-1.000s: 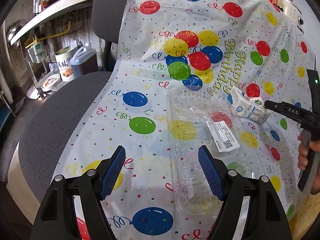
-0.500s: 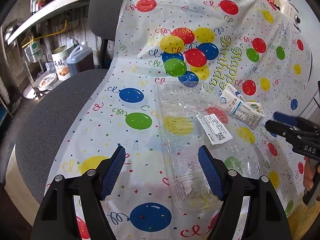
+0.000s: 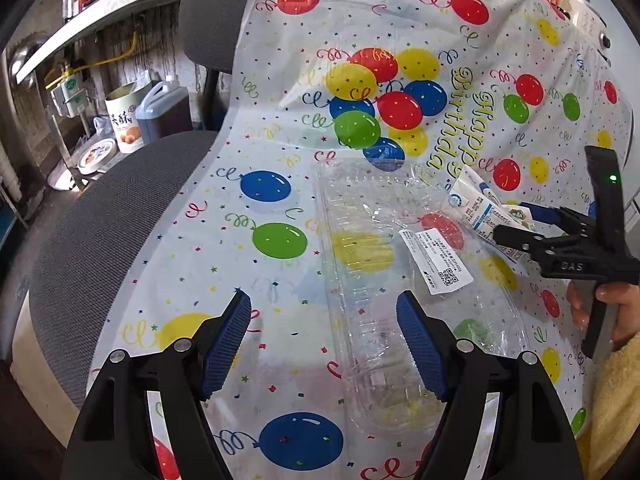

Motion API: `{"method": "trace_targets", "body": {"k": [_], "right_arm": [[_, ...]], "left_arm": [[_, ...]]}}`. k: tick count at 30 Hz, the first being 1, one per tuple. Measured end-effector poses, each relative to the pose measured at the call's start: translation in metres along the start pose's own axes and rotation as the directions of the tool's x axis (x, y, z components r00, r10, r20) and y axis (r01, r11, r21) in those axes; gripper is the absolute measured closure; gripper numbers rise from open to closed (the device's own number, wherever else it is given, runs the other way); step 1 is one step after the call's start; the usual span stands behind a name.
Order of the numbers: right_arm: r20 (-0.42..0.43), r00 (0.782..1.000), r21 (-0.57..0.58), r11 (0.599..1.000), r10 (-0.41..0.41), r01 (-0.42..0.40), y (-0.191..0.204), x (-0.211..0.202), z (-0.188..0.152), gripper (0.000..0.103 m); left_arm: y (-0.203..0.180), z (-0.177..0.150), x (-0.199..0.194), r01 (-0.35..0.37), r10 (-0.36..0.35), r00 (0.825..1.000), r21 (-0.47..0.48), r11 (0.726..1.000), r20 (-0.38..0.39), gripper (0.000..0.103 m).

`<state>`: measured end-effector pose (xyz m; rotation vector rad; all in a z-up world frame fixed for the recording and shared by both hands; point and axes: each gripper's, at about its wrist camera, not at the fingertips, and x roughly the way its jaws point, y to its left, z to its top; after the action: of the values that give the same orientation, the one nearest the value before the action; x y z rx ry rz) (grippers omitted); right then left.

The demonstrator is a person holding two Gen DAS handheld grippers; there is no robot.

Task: Collect trash
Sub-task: 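Grasp the milk carton with the right gripper while the left gripper grasps the clear plastic tray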

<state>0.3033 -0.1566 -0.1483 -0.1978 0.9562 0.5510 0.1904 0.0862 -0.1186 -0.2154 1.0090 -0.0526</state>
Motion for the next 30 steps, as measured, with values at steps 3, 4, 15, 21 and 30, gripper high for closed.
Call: {"method": "trace_targets", "body": {"k": [3, 4, 15, 21, 30], "right_arm": [[-0.001, 1.000, 0.045, 0.999, -0.017, 0.017, 0.001, -0.008, -0.005, 0.020], [0.010, 0.999, 0.046, 0.998, -0.031, 0.031, 0.003, -0.014, -0.009, 0.020], [0.063, 0.964, 0.173, 0.954, -0.259, 0.245, 0.017, -0.125, -0.090, 0.020], [0.101, 0.920, 0.308, 0.891, -0.380, 0.334, 0.010, -0.181, -0.138, 0.020], [0.000, 0.852, 0.398, 0.781, -0.524, 0.481, -0.015, -0.195, -0.198, 0.020]], "left_arm": [[-0.001, -0.001, 0.005, 0.022, -0.022, 1.000, -0.009, 1.000, -0.017, 0.028], [-0.002, -0.001, 0.008, 0.035, -0.035, 0.999, -0.010, 0.999, -0.025, 0.030], [-0.010, 0.006, 0.033, 0.073, -0.073, 0.996, -0.001, 0.997, -0.051, 0.094], [-0.039, -0.005, -0.022, 0.228, -0.231, 0.973, 0.084, 0.970, 0.028, 0.098], [-0.112, -0.036, -0.032, 0.284, -0.287, 0.958, 0.156, 0.946, -0.003, 0.098]]}}
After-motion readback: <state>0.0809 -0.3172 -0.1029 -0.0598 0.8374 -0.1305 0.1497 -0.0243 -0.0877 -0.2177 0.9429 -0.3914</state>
